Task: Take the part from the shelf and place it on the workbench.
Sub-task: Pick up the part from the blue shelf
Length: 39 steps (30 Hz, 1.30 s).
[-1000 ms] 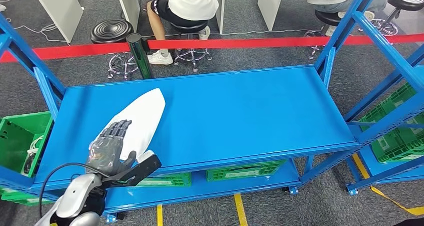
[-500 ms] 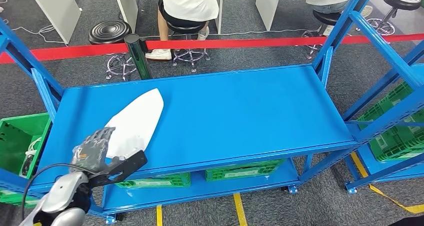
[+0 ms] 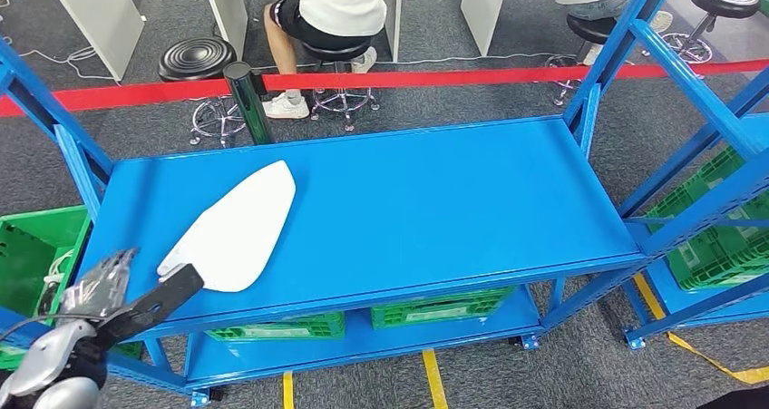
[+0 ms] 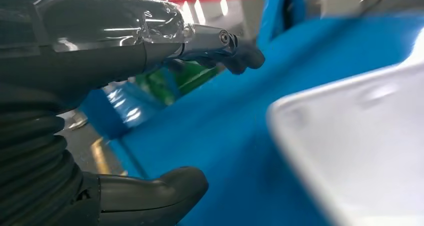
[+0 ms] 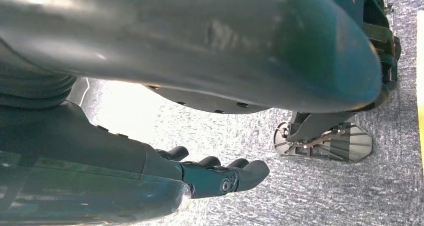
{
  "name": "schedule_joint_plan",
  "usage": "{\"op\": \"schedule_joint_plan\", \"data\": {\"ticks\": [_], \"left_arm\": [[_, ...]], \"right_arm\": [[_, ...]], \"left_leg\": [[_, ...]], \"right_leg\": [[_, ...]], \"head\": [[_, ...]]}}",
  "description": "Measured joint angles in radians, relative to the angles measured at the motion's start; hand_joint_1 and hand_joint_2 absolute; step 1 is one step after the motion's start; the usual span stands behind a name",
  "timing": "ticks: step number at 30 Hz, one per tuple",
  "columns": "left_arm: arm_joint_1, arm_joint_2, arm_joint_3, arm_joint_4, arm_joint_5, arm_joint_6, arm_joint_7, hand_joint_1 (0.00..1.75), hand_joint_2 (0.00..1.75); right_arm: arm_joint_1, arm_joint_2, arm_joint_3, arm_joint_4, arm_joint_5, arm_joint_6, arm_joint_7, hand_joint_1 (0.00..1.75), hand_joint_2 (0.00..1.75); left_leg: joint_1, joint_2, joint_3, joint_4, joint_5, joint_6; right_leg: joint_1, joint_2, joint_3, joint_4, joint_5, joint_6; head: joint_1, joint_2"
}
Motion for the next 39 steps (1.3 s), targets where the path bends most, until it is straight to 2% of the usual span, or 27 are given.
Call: {"op": "schedule_joint_plan", "data": {"ticks": [3,8,16,19,23,34,39], "left_arm": [[0.024,0.000,0.049,0.015,0.042,0.010,0.001,0.00,1.75],[0.036,0.002,0.072,0.036,0.072,0.070,0.001,0.00,1.75],[0.028,0.007,0.060,0.063,0.086,0.078,-0.006,0.00,1.75],[0.007,0.011,0.026,0.067,0.105,0.130,-0.059,0.00,1.75],[-0.033,0.004,-0.064,0.072,0.094,0.269,-0.161,0.00,1.75],[-0.065,-0.035,-0.199,0.096,0.067,0.451,-0.257,0.00,1.75],[-0.067,-0.064,-0.231,0.115,0.096,0.477,-0.264,0.00,1.75]], "right_arm": [[0.001,0.000,0.000,0.000,0.003,0.001,0.000,0.00,0.00],[0.000,0.000,0.000,0.000,0.002,0.000,0.000,0.00,0.00],[-0.002,0.000,0.000,0.000,-0.004,0.001,0.000,0.00,0.00],[-0.002,0.000,0.000,0.000,-0.005,0.001,0.000,0.00,0.00],[-0.007,0.000,0.000,0.000,-0.005,0.000,0.000,0.00,0.00],[-0.011,0.000,0.001,0.000,-0.004,-0.006,0.000,0.00,0.00],[-0.011,0.000,0.001,0.000,-0.003,-0.007,0.001,0.00,0.00]], "left_leg": [[0.000,-0.001,0.000,0.000,0.000,0.000],[0.000,-0.003,0.000,0.000,0.000,0.000],[0.000,-0.014,0.000,0.000,0.000,0.000],[0.001,-0.020,0.000,0.000,0.000,0.000],[0.000,-0.027,-0.001,0.000,0.001,-0.001],[0.001,-0.029,-0.001,0.000,0.001,-0.001],[0.001,-0.029,-0.001,0.000,0.001,-0.001]], "right_leg": [[0.000,0.000,0.000,0.000,0.000,0.000],[0.000,0.000,0.000,0.000,0.000,0.000],[0.000,-0.002,-0.002,0.000,0.000,0.000],[0.000,-0.005,-0.003,0.000,0.000,0.000],[0.000,-0.010,-0.002,0.000,0.000,0.000],[0.000,-0.011,-0.001,0.000,-0.001,0.000],[0.000,-0.011,-0.001,0.000,-0.001,0.000]], "head": [[0.000,0.000],[0.000,0.000],[-0.001,0.000],[-0.001,0.000],[-0.001,0.000],[-0.002,0.000],[-0.002,0.000]]}}
